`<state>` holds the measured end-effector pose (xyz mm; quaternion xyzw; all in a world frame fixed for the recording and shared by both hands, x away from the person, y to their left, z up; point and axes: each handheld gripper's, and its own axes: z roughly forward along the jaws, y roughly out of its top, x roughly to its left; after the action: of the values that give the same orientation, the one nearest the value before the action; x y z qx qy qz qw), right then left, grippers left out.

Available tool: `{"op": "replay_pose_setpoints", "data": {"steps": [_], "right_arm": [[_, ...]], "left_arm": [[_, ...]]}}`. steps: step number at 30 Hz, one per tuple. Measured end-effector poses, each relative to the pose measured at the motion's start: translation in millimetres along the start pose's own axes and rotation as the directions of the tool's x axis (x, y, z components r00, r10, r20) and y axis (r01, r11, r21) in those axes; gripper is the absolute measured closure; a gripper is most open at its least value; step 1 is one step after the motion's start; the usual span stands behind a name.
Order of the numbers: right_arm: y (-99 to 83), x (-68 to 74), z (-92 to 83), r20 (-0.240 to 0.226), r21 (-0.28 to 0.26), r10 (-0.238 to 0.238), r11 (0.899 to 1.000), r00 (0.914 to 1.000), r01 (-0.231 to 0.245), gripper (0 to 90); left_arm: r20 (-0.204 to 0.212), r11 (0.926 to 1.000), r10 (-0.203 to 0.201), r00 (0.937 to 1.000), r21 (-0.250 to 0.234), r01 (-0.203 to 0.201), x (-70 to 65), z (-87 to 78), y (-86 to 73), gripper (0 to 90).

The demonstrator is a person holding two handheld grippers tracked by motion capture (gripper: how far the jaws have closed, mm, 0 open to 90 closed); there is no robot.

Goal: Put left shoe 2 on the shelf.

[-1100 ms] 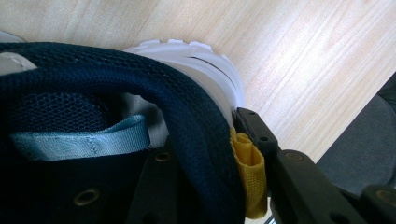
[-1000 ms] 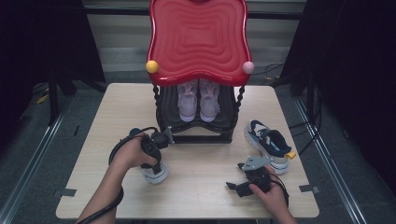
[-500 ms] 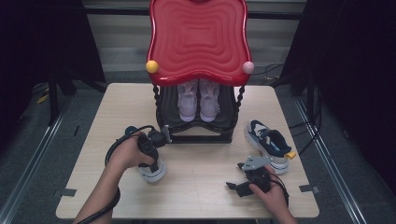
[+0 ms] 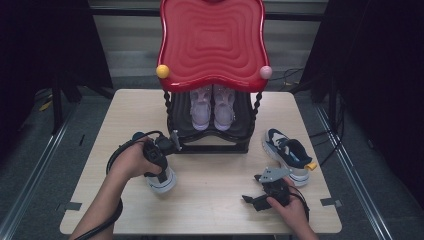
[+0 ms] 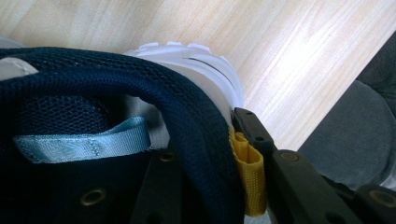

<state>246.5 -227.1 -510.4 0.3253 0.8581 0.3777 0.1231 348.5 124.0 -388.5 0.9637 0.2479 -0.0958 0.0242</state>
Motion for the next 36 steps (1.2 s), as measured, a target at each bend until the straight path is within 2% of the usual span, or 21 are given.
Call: {"op": "replay_pose_setpoints", "data": {"steps": [2, 6, 15, 20, 21, 22, 30, 36], "right_arm": [[0.0, -0.1, 0.0, -0.001, 0.0, 0.0, 1.0, 1.0, 0.0, 13.2], [0.0, 0.0, 0.0, 0.0, 0.0, 0.0, 1.0, 1.0, 0.0, 13.2], [0.1, -0.1, 0.1, 0.0, -0.001, -0.001, 1.0, 1.0, 0.001, 13.2], [0.1, -0.1, 0.1, 0.0, -0.001, -0.001, 1.0, 1.0, 0.001, 13.1], [0.1, -0.1, 0.1, 0.0, -0.001, -0.001, 1.0, 1.0, 0.001, 13.2], [0.1, -0.1, 0.0, -0.001, -0.001, 0.0, 1.0, 1.0, 0.0, 13.1], [0.1, -0.2, -0.1, 0.0, 0.0, -0.003, 1.0, 1.0, 0.003, 13.2], [0.1, -0.1, -0.1, -0.001, 0.001, -0.002, 1.0, 1.0, 0.002, 13.1]], "left_arm": [[0.0, 0.9999, -0.013, 0.9999, -0.01, 0.013, -1.3, -1.1, -0.2, 73.9], [-0.011, 1.0, 0.007, 0.9999, 0.0, -0.007, -2.8, -12.8, -0.9, 73.9], [-0.029, 1.0, 0.005, 0.9996, -0.004, -0.005, -7.7, -33.8, -2.5, 73.8], [-0.032, 0.9999, 0.016, 0.9994, -0.003, -0.016, -10.0, -43.8, -2.3, 73.8], [-0.036, 0.9996, 0.03, 0.9989, 0.002, -0.029, -10.3, -49.8, -1.9, 73.8], [-0.035, 0.9998, 0.018, 0.9992, -0.008, -0.018, -11.7, -52.0, -1.9, 73.8], [-0.047, 0.9993, 0.037, 0.9982, -0.002, -0.038, -17.4, -69.8, -0.3, 73.8], [-0.061, 0.9993, 0.037, 0.9975, 0.001, -0.037, -19.0, -79.3, -0.8, 73.8]]}}
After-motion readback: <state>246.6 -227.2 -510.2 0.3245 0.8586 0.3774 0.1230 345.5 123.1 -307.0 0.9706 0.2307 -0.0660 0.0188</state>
